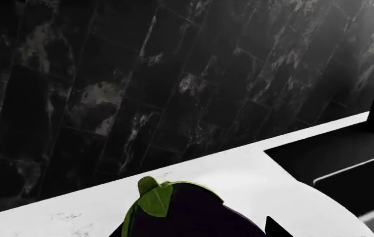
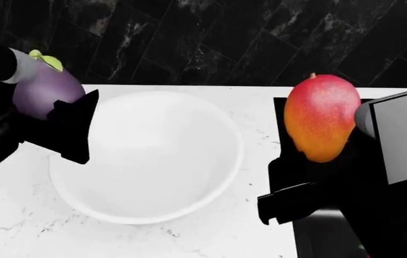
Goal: Pick the eggplants and mangos from the sink and place them in one bowl. Place the bell pepper in the other bowl. Then turn off the sink faucet.
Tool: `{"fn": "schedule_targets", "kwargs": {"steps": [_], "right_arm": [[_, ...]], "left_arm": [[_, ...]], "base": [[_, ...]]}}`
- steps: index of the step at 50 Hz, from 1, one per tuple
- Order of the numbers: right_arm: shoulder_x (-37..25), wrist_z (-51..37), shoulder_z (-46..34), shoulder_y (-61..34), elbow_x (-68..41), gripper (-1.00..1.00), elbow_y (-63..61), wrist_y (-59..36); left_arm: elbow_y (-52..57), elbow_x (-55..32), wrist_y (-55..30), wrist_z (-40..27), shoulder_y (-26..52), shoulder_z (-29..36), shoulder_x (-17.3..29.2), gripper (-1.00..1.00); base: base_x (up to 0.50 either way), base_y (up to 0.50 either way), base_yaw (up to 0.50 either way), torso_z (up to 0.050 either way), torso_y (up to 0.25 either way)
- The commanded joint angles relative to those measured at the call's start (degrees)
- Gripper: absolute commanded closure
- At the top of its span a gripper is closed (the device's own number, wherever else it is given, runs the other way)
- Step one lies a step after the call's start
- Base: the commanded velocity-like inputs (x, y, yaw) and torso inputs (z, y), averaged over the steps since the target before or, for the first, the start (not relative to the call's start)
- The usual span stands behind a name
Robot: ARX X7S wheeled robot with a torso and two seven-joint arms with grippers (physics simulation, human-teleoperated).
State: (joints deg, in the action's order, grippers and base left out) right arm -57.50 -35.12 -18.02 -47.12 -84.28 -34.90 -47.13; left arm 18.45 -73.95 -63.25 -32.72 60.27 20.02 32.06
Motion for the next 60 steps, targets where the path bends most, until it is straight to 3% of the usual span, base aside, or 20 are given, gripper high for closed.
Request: {"fn": "schedule_targets", "kwargs": {"steps": [1,12,22,40,51,52,60], "right_arm": [[0.46,0.66,0.53,-0.18,0.19,1.00,-0.09,-0.66],[-0.17,-0.83,1.33,0.56,-2.34,1.00,-0.54,-0.23],[0.15,-0.32,1.56,2.03,-2.43,1.00,0.26,0.76],[0.96,-0.60,0.81,2.28,-2.32,1.00,0.36,0.67],[0.84,-0.01,1.31,4.45,-1.50,1.00,0.21,2.08],[0.92,0.10,1.33,4.66,-1.35,1.00,0.29,2.24],[1.22,0.02,1.30,4.67,-1.36,1.00,0.31,2.44]], "left_arm": [[-11.16,-5.38,-4.07,-2.81,8.82,3.70,-10.68,1.00],[-18.98,-4.52,-4.36,-3.55,10.09,8.74,-19.67,1.00],[-26.64,-2.60,-2.87,-5.40,8.63,9.72,-21.25,1.00],[-39.02,3.76,2.26,0.57,10.04,14.29,-23.74,1.00],[-40.58,4.29,2.73,1.20,10.97,15.37,-23.82,1.00],[-40.38,4.12,2.64,1.06,10.90,15.37,-23.79,-1.00],[-40.42,3.04,2.39,1.44,11.36,15.02,-23.23,-1.00]], "base": [[0.00,0.00,0.00,0.000,0.000],[0.00,0.00,0.00,0.001,0.001],[0.00,0.00,0.00,0.000,0.000],[0.00,0.00,0.00,0.000,0.001],[0.00,0.00,0.00,0.000,0.000],[0.00,0.00,0.00,0.000,0.000],[0.00,0.00,0.00,0.000,0.001]]}}
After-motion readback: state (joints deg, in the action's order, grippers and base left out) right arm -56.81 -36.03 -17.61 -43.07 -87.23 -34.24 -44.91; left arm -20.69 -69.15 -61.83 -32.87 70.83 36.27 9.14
